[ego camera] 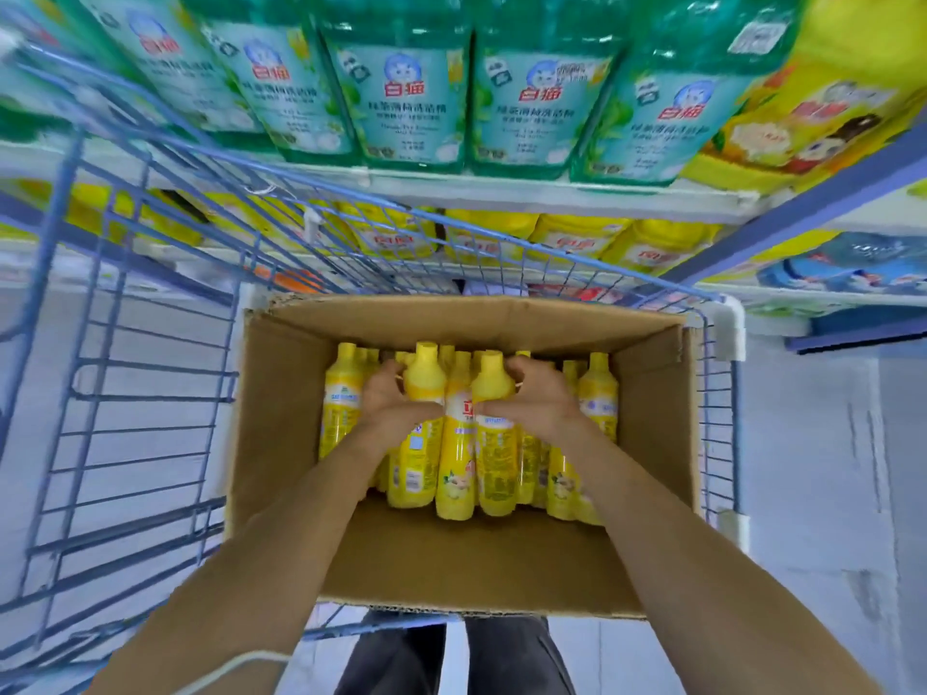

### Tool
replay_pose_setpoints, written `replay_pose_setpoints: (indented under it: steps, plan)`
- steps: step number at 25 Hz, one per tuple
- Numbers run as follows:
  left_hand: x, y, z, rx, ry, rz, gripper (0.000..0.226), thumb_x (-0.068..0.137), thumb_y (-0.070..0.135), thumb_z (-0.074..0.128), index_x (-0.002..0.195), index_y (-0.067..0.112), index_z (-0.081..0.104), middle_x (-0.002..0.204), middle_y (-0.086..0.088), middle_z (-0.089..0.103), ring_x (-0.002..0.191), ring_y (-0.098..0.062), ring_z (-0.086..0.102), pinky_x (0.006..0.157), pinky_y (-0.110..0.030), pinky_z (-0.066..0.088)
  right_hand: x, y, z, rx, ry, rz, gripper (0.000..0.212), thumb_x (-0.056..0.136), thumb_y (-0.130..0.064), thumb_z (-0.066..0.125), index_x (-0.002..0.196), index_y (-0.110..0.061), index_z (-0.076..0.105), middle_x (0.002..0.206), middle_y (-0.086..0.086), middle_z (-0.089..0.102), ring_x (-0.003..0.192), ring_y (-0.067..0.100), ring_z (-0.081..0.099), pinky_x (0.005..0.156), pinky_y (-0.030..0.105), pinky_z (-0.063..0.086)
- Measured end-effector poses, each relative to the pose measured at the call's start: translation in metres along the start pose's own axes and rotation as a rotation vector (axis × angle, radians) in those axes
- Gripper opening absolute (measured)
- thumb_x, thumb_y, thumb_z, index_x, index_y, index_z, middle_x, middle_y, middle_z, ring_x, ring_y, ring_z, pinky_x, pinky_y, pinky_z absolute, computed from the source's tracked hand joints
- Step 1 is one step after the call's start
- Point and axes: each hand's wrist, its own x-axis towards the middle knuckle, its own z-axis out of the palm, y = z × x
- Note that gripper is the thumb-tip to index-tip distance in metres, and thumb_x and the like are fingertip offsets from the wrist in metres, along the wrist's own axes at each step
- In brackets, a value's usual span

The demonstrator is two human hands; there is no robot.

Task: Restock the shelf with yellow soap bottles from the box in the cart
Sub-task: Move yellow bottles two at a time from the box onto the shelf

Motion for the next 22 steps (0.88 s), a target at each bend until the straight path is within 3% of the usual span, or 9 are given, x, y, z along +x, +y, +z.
replay_pose_setpoints:
  steps: [4,6,9,11,14,18,22]
  plan:
    - [-0.045,0.057,-0.034,0.013,-0.040,0.235,0.065,0.053,0.018,0.096,0.106,0.019,0.059,0.087,0.006,0.063,0.075,-0.010,0.057,0.065,-0.029,0.046,-0.046,-0.049,-0.048,0.017,0.115,-0.157,0.067,0.064,-0.034,0.095,0.120,-0.012,0.068,0.101,-0.006,0.062,0.095,0.012,0.057,0.066,0.008,0.037]
    - [-0.068,0.095,-0.056,-0.008,-0.051,0.335,0.066,0.054,0.016,0.096,0.108,0.021,0.059,0.093,0.006,0.067,0.080,-0.011,0.062,0.071,-0.029,0.051,-0.069,-0.078,-0.073,0.092,0.164,-0.205,0.066,0.064,-0.030,0.096,0.121,-0.013,0.067,0.102,-0.009,0.062,0.094,0.011,0.058,0.067,0.011,0.039]
    - [-0.104,0.161,-0.096,0.019,-0.056,0.512,0.062,0.054,0.017,0.097,0.106,0.021,0.063,0.098,0.002,0.070,0.085,-0.013,0.067,0.072,-0.032,0.052,-0.102,-0.132,-0.120,0.137,0.221,-0.334,0.074,0.053,-0.044,0.096,0.115,-0.014,0.068,0.106,-0.005,0.071,0.096,0.015,0.065,0.078,0.031,0.052]
    - [-0.132,0.206,-0.123,0.026,-0.057,0.608,0.058,0.060,0.016,0.096,0.107,0.019,0.063,0.100,0.001,0.070,0.089,-0.013,0.068,0.072,-0.031,0.052,-0.129,-0.171,-0.157,0.135,0.267,-0.423,0.076,0.050,-0.050,0.095,0.112,-0.016,0.068,0.103,-0.006,0.072,0.094,0.014,0.068,0.076,0.030,0.054]
    - [-0.178,0.268,-0.158,-0.025,0.002,0.745,0.059,0.060,0.011,0.096,0.110,0.014,0.064,0.097,-0.004,0.071,0.085,-0.012,0.068,0.069,-0.030,0.053,-0.174,-0.224,-0.210,0.168,0.345,-0.552,0.050,0.058,-0.033,0.098,0.096,-0.022,0.068,0.084,-0.014,0.069,0.075,0.000,0.062,0.067,0.019,0.050]
    - [-0.230,0.335,-0.189,-0.165,0.108,0.918,0.056,0.064,-0.004,0.090,0.112,0.008,0.063,0.089,0.000,0.071,0.072,0.007,0.066,0.064,-0.015,0.053,-0.214,-0.280,-0.262,0.217,0.480,-0.751,0.069,0.050,-0.041,0.095,0.110,-0.016,0.073,0.097,-0.003,0.077,0.081,0.005,0.067,0.077,0.029,0.058]
    - [-0.259,0.394,-0.211,-0.277,0.178,1.034,0.058,0.065,-0.004,0.090,0.115,0.007,0.062,0.100,-0.009,0.074,0.083,-0.011,0.069,0.073,-0.022,0.057,-0.235,-0.322,-0.307,0.295,0.561,-0.860,0.058,0.061,-0.016,0.097,0.114,-0.012,0.071,0.094,-0.002,0.077,0.081,0.008,0.068,0.079,0.029,0.059]
